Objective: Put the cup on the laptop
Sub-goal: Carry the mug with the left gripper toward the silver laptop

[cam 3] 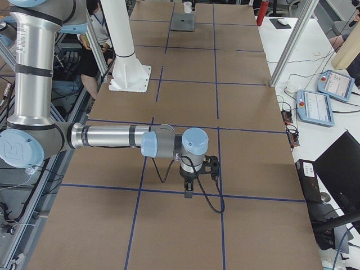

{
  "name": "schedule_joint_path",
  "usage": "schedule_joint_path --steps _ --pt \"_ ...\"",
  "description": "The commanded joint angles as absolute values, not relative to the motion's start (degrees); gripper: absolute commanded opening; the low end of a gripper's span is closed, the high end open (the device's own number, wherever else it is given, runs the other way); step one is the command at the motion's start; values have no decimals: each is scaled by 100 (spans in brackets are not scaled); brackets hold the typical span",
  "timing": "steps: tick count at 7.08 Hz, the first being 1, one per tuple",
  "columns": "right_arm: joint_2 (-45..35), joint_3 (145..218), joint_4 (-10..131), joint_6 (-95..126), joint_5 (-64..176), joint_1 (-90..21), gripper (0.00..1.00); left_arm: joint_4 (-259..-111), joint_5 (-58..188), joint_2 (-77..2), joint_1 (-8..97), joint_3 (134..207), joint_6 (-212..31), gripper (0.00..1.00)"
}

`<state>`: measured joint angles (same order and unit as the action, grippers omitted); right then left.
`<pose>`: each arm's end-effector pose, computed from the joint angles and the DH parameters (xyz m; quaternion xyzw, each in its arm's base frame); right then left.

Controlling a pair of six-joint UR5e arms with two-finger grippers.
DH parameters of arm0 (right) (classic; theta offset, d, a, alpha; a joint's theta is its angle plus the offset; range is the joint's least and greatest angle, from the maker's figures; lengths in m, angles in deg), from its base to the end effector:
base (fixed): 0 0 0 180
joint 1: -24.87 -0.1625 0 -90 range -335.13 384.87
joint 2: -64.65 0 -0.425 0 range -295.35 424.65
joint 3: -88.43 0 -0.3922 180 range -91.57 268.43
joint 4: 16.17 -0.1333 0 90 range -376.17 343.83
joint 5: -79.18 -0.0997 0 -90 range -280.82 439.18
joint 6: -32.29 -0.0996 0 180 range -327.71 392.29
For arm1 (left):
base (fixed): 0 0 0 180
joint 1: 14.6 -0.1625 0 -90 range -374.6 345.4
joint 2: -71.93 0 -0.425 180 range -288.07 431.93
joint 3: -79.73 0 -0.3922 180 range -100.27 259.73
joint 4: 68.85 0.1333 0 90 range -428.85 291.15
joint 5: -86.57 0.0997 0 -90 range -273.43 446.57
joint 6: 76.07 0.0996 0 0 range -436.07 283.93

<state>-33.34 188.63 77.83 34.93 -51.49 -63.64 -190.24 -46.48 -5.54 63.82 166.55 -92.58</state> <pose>0.0572 -0.4318 0.6469 -0.0112 -0.3476 -0.0284 0.9371 0.0165 -0.4060 0.7267 0.0349 0.3834 0.0104 0.9229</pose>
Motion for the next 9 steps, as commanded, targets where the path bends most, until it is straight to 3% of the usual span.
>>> schedule_joint_path --steps 1,6,7,9 --pt "-3334 18862 7778 3493 -5151 -6364 100 -19488 -4632 -462 6275 16473 -9628 0" --pt "-3334 18862 7787 3493 -5143 -6364 100 -19769 -4650 -453 5422 16402 -10508 0" --pt "-3334 18862 7778 3493 -5151 -6364 100 -19769 -4650 -453 5352 16358 -10473 59" --pt "-3334 18862 7778 3493 -5151 -6364 100 -19909 -4693 -453 5343 16384 -10481 100"
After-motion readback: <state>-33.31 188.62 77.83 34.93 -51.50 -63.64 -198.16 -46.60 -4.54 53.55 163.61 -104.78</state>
